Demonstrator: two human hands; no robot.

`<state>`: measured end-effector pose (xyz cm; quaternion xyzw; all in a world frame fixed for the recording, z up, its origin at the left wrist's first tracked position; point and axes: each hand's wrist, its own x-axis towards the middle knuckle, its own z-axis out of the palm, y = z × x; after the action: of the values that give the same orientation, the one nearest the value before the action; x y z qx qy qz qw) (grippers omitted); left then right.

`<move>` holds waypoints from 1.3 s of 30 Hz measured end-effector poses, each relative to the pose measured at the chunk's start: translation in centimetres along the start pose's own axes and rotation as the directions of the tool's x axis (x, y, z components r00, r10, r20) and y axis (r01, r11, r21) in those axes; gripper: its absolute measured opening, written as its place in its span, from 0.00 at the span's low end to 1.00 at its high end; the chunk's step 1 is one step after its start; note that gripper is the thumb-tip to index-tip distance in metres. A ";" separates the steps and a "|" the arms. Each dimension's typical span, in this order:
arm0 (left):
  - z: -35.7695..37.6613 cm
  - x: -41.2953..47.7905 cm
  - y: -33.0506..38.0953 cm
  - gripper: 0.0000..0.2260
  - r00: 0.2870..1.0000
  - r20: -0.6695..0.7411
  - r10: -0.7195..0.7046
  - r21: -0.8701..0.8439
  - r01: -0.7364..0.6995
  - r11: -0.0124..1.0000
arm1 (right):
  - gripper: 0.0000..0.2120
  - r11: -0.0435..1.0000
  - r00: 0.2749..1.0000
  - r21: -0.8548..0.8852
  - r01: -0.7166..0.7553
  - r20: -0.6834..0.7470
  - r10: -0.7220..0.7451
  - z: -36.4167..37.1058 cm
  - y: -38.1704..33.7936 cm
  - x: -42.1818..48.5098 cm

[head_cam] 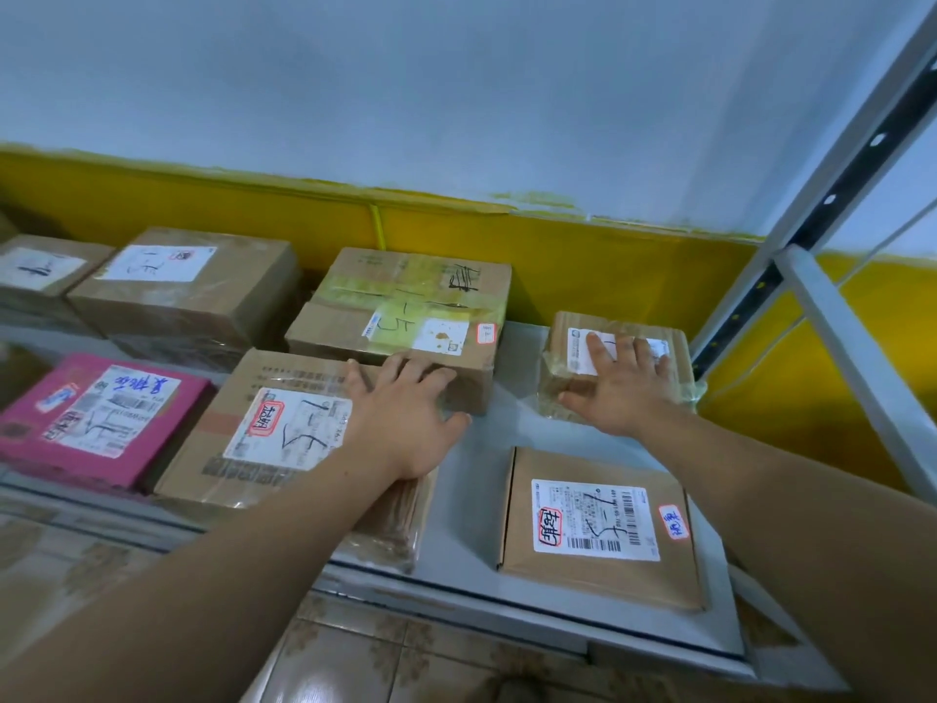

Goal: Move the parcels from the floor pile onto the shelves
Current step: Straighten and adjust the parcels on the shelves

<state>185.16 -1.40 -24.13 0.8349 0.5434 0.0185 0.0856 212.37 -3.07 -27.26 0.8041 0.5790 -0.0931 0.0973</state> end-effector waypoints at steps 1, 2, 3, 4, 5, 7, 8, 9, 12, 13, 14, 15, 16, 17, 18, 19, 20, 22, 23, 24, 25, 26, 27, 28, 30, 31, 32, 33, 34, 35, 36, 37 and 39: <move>0.0 -0.1 0.0 0.26 1.000 -0.004 -0.001 0.000 0.001 1.000 | 0.47 1.000 1.000 -0.002 0.000 0.003 0.000 0.1 0.0 0.0; 0.0 -0.1 0.1 0.26 1.000 -0.007 -0.002 -0.001 0.002 1.000 | 0.47 1.000 1.000 -0.004 0.000 0.005 0.000 0.1 0.0 -0.1; 0.1 -0.1 0.1 0.26 1.000 -0.013 -0.003 -0.005 0.003 1.000 | 0.47 1.000 1.000 -0.008 0.002 0.004 -0.002 0.2 0.1 0.0; 0.1 -0.2 0.1 0.25 1.000 -0.019 -0.004 -0.010 0.004 1.000 | 0.47 1.000 1.000 -0.011 0.004 0.001 -0.004 0.2 0.1 0.0; 0.1 -0.2 0.1 0.25 1.000 -0.023 -0.006 -0.014 0.005 1.000 | 0.47 1.000 1.000 -0.013 0.006 -0.002 -0.006 0.2 0.1 0.1; 0.1 -0.1 0.1 0.25 1.000 -0.025 -0.009 -0.018 0.009 1.000 | 0.47 1.000 1.000 -0.017 0.009 -0.004 -0.009 0.2 0.1 0.3; 0.1 -0.1 0.2 0.25 1.000 -0.024 -0.011 -0.018 0.010 1.000 | 0.47 1.000 1.000 -0.019 0.011 -0.004 -0.011 0.2 0.2 0.4; 0.1 -0.1 0.2 0.25 1.000 -0.023 -0.012 -0.017 0.012 1.000 | 0.47 1.000 1.000 -0.022 0.013 -0.003 -0.013 0.1 0.2 0.6; 0.0 -0.2 0.3 0.25 0.999 -0.027 -0.016 -0.015 0.016 1.000 | 0.47 0.999 1.000 -0.027 0.020 -0.006 -0.020 -0.1 0.0 1.3; 0.0 -0.3 0.3 0.25 0.999 -0.029 -0.015 -0.015 0.014 1.000 | 0.47 0.999 1.000 -0.024 0.022 -0.007 -0.022 -0.1 -0.2 1.6; 0.0 -0.3 0.3 0.25 1.000 -0.029 -0.014 -0.013 0.013 1.000 | 0.47 0.999 1.000 -0.021 0.025 -0.008 -0.025 -0.2 -0.5 1.8; 0.0 -0.3 0.3 0.25 1.000 -0.026 -0.014 -0.010 0.014 1.000 | 0.47 0.999 1.000 -0.019 0.027 -0.011 -0.027 -0.3 -0.7 1.9; -0.1 -0.3 0.3 0.25 1.000 -0.023 -0.016 -0.009 0.015 1.000 | 0.47 0.999 1.000 -0.018 0.027 -0.011 -0.028 -0.4 -0.9 2.0; -0.1 -0.3 0.4 0.24 1.000 -0.020 -0.018 -0.009 0.018 1.000 | 0.47 0.999 1.000 -0.017 0.027 -0.011 -0.027 -0.4 -1.1 2.0; -0.2 -0.3 0.4 0.24 1.000 -0.020 -0.021 -0.010 0.020 1.000 | 0.47 0.999 1.000 -0.015 0.028 -0.009 -0.028 -0.4 -1.2 2.0; -0.2 -0.3 0.4 0.24 1.000 -0.021 -0.022 -0.010 0.022 1.000 | 0.47 0.999 1.000 -0.015 0.029 -0.005 -0.029 -0.4 -1.2 1.9; -0.1 -0.3 0.4 0.24 0.999 -0.024 -0.024 -0.011 0.023 1.000 | 0.47 0.999 0.999 -0.017 0.031 -0.004 -0.031 -0.4 -1.2 1.7; 0.0 -0.3 0.3 0.24 0.999 -0.034 -0.028 -0.015 0.027 1.000 | 0.46 0.999 0.999 -0.024 0.042 -0.014 -0.042 -0.2 -1.3 1.2; 0.0 -0.3 0.3 0.24 0.999 -0.038 -0.031 -0.017 0.030 0.999 | 0.46 0.998 0.998 -0.030 0.049 -0.022 -0.050 -0.1 -1.4 0.9; 0.0 -0.3 0.3 0.24 0.999 -0.037 -0.034 -0.020 0.033 0.999 | 0.45 0.998 0.998 -0.039 0.056 -0.032 -0.058 0.0 -1.5 0.5; 0.0 -0.3 0.3 0.24 0.999 -0.032 -0.037 -0.025 0.036 0.999 | 0.45 0.997 0.997 -0.048 0.062 -0.041 -0.064 0.2 -1.6 0.1; 0.0 -0.3 0.3 0.24 0.999 -0.029 -0.039 -0.030 0.038 0.999 | 0.44 0.996 0.996 -0.057 0.067 -0.050 -0.070 0.4 -1.6 -0.2; 0.0 -0.3 0.3 0.24 0.999 -0.028 -0.040 -0.035 0.039 0.999 | 0.44 0.996 0.996 -0.065 0.069 -0.057 -0.073 0.6 -1.6 -0.5; 0.0 -0.3 0.3 0.24 0.999 -0.028 -0.042 -0.039 0.041 0.998 | 0.43 0.995 0.995 -0.069 0.069 -0.061 -0.073 0.7 -1.5 -0.7; 0.0 -0.3 0.3 0.24 0.999 -0.031 -0.044 -0.037 0.043 0.998 | 0.42 0.995 0.996 -0.079 0.064 -0.060 -0.069 0.7 -1.2 -0.9; 0.1 -0.3 0.3 0.24 0.999 -0.031 -0.044 -0.034 0.043 0.998 | 0.42 0.994 0.996 -0.086 0.062 -0.054 -0.066 0.7 -1.1 -0.9; 0.0 -0.3 0.3 0.24 0.999 -0.031 -0.044 -0.033 0.043 0.999 | 0.42 0.994 0.997 -0.091 0.060 -0.049 -0.064 0.6 -1.0 -1.0; 0.0 -0.3 0.3 0.24 0.999 -0.028 -0.045 -0.033 0.044 0.998 | 0.42 0.994 0.997 -0.093 0.058 -0.044 -0.063 0.6 -1.0 -1.1; 0.0 -0.3 0.3 0.24 0.999 -0.026 -0.046 -0.034 0.045 0.998 | 0.41 0.994 0.997 -0.091 0.056 -0.043 -0.060 0.6 -1.1 -1.1; 0.0 -0.3 0.3 0.24 0.999 -0.026 -0.047 -0.037 0.046 0.998 | 0.41 0.995 0.997 -0.087 0.054 -0.043 -0.058 0.6 -1.1 -1.1; 0.0 -0.3 0.3 0.24 0.999 -0.027 -0.047 -0.040 0.046 0.998 | 0.41 0.995 0.998 -0.081 0.051 -0.044 -0.055 0.6 -1.2 -1.0; 0.0 -0.3 0.3 0.24 0.998 -0.027 -0.048 -0.042 0.047 0.998 | 0.41 0.996 0.998 -0.073 0.048 -0.046 -0.051 0.6 -1.3 -1.0; -0.1 -0.2 0.3 0.24 0.998 -0.019 -0.052 -0.040 0.051 0.998 | 0.41 0.998 0.998 -0.054 0.040 -0.055 -0.043 0.7 -1.4 -1.0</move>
<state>185.36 -1.75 -23.97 0.8187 0.5649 0.0353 0.0969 210.68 -3.69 -27.71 0.7913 0.6005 -0.0569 0.1003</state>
